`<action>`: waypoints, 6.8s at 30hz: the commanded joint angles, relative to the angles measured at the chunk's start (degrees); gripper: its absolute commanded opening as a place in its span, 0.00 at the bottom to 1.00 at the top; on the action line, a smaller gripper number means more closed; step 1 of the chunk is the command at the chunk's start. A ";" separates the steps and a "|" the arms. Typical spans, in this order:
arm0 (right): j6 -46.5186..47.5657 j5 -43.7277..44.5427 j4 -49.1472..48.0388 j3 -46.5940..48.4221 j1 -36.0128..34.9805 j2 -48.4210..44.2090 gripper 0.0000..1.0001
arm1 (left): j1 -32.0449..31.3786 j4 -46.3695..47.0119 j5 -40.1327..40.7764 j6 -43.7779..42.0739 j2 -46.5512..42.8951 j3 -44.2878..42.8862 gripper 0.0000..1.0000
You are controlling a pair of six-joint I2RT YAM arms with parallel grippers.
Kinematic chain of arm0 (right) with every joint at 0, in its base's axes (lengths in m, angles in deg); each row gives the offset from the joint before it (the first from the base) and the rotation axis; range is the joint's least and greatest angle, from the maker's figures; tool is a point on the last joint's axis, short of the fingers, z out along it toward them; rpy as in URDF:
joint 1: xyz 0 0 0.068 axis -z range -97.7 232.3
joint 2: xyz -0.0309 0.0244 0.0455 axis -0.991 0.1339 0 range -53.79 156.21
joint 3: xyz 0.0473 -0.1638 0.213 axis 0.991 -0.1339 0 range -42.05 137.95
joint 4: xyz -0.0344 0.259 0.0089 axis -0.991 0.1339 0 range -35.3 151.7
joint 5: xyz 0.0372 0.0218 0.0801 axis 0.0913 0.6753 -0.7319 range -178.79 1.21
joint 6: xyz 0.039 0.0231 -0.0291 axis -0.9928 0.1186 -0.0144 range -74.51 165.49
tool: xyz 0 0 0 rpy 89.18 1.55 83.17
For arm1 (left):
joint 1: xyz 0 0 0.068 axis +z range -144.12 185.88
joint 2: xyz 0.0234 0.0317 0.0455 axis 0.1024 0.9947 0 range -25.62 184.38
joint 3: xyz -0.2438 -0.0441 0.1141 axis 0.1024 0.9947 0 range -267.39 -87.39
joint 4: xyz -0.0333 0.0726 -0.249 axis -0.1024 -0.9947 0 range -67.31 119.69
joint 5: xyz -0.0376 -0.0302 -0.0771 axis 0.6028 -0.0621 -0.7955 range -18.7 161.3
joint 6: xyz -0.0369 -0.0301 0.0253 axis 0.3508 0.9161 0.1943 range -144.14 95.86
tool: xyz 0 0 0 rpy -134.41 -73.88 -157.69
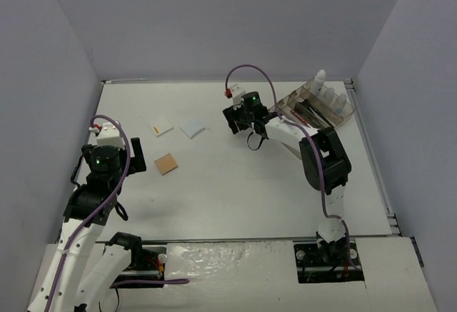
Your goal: Organize the makeup
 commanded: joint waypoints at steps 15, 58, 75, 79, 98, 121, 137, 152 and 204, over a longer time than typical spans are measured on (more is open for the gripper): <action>-5.17 2.09 -2.19 -15.99 14.95 -23.34 0.37 | 0.39 3.17 0.85 -0.03 0.56 -0.97 0.97; -10.26 -1.42 -13.54 -19.71 -8.21 -22.17 1.00 | 0.33 1.35 -0.48 6.64 4.85 -1.48 0.97; -16.88 18.41 -9.90 -40.40 -8.89 -55.16 1.00 | -11.46 4.52 7.39 35.63 39.71 -5.67 0.97; -15.91 19.27 -9.34 -44.21 -8.19 -60.97 1.00 | -11.65 5.88 8.04 37.91 45.82 -8.01 0.97; -16.42 10.40 -11.72 -48.27 -4.38 -64.72 1.00 | -11.10 3.71 8.61 43.09 61.34 -13.38 0.97; -16.37 9.51 -10.00 -47.90 -3.74 -65.55 1.00 | -10.16 8.89 3.74 42.90 56.17 -2.09 0.79; -19.26 -4.15 -4.46 -42.04 -3.60 -65.12 1.00 | -16.21 16.51 0.87 26.94 42.44 1.70 0.35; -29.60 -21.93 2.85 -27.39 -3.60 -53.70 0.92 | -34.39 32.95 -12.84 -3.30 17.26 7.50 0.38; -25.71 -24.73 3.85 -26.27 2.39 -43.36 0.00 | -39.60 38.50 -7.31 -4.22 24.91 -0.89 0.97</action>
